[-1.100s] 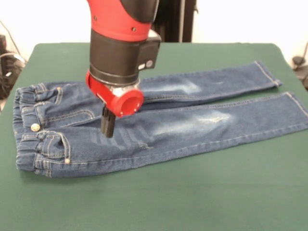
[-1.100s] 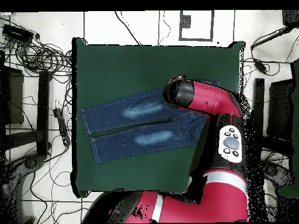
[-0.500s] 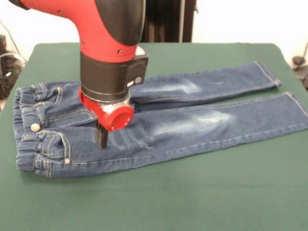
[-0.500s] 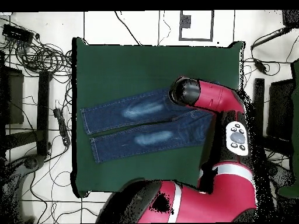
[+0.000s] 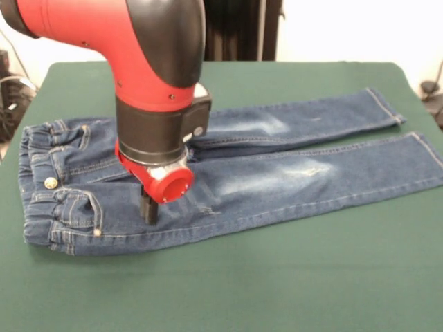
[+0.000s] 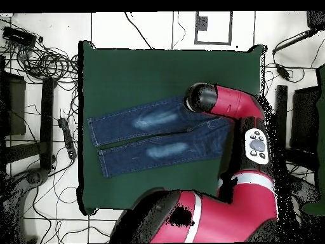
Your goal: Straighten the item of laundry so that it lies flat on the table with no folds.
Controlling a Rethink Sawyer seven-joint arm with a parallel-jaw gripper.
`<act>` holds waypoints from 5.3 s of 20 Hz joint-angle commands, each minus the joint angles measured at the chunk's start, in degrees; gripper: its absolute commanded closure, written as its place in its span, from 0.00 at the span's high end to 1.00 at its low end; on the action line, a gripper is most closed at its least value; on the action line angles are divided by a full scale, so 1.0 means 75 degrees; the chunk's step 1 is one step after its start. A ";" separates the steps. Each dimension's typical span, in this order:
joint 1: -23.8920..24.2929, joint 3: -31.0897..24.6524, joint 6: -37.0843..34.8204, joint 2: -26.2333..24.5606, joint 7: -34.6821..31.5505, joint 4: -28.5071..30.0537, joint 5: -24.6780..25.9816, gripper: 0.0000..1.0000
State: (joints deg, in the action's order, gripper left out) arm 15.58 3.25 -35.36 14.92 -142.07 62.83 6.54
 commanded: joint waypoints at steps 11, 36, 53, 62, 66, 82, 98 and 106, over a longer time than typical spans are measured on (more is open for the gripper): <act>0.0226 -0.1354 -0.0713 -0.0733 0.2199 -0.0984 0.0702 0.00; 0.0654 -0.1857 -0.2706 -0.0162 0.3126 -0.1879 0.1277 0.00; 0.0722 -0.1990 -0.2866 -0.0306 0.3271 -0.2084 0.1369 0.00; 0.0757 -0.1762 -0.1787 0.0460 0.1958 0.0032 0.1218 0.00; 0.0780 -0.1700 -0.1509 0.0648 0.1661 0.0516 0.1217 0.00; 0.0844 -0.1862 -0.1362 -0.0249 0.1977 -0.0375 0.1384 0.00; 0.0860 -0.2034 -0.0969 -0.0882 0.2110 -0.0828 0.1396 0.00; 0.0669 -0.2141 -0.1798 -0.1233 0.2630 -0.2054 0.1435 0.00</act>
State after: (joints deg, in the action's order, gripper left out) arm 23.06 -7.26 -44.15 10.32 -130.54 51.97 16.71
